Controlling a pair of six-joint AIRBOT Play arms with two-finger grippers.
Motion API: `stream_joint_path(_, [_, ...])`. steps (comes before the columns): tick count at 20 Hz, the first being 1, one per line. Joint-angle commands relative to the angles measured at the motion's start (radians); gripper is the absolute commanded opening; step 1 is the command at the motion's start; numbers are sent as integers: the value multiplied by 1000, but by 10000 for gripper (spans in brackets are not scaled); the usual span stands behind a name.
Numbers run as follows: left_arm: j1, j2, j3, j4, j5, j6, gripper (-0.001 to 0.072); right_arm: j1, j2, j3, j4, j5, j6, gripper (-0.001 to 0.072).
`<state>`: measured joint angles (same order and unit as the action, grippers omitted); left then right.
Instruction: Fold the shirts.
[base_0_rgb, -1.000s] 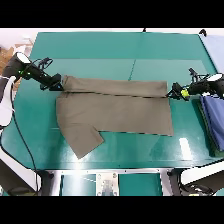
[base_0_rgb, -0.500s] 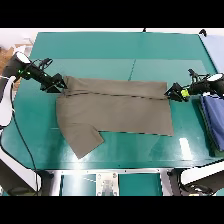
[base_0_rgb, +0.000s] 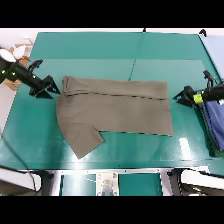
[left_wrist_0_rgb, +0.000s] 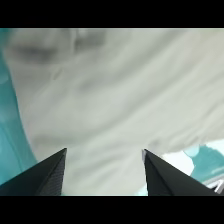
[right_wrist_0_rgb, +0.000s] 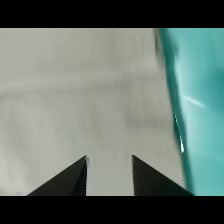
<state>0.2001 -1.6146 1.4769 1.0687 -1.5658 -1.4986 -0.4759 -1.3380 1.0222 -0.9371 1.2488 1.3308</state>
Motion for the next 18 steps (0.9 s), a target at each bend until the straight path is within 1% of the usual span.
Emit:
stream_joint_path(1, [3, 323, -416, 16, 155, 13, 542, -14, 267, -302, 2, -56, -10, 263])
stream_joint_path(3, [3, 530, -697, -7, 245, -32, 544, -14, 407, -454, 6, -90, -10, 267])
stream_joint_path(4, [3, 621, -824, -35, 285, -79, 545, -14, 459, -513, 12, -114, -10, 308])
stream_joint_path(5, [3, 686, -924, -78, 319, -101, 545, -14, 500, -563, 14, -140, 2, 410])
stream_joint_path(6, [3, 735, -1017, -142, 352, -101, 545, -14, 520, -601, 23, -161, 3, 474])
stream_joint_path(8, [3, 752, -1154, -235, 398, -98, 544, -14, 522, -633, 36, -180, 3, 472])
stream_joint_path(10, [3, 751, -1243, -274, 464, -89, 545, -14, 522, -637, 48, -185, 2, 472])
stream_joint_path(12, [3, 751, -1275, -333, 558, -60, 544, -14, 522, -637, 77, -192, 1, 473])
stream_joint_path(14, [3, 750, -1278, -352, 634, -46, 543, -14, 522, -637, 89, -203, 1, 472])
stream_joint_path(16, [3, 746, -1278, -404, 679, -32, 543, -14, 522, -637, 89, -203, 2, 473])
stream_joint_path(17, [3, 746, -1279, -451, 691, -5, 542, -14, 522, -637, 88, -209, 2, 473])
stream_joint_path(18, [3, 746, -1278, -508, 695, 40, 420, -14, 522, -637, 89, -219, 3, 472])
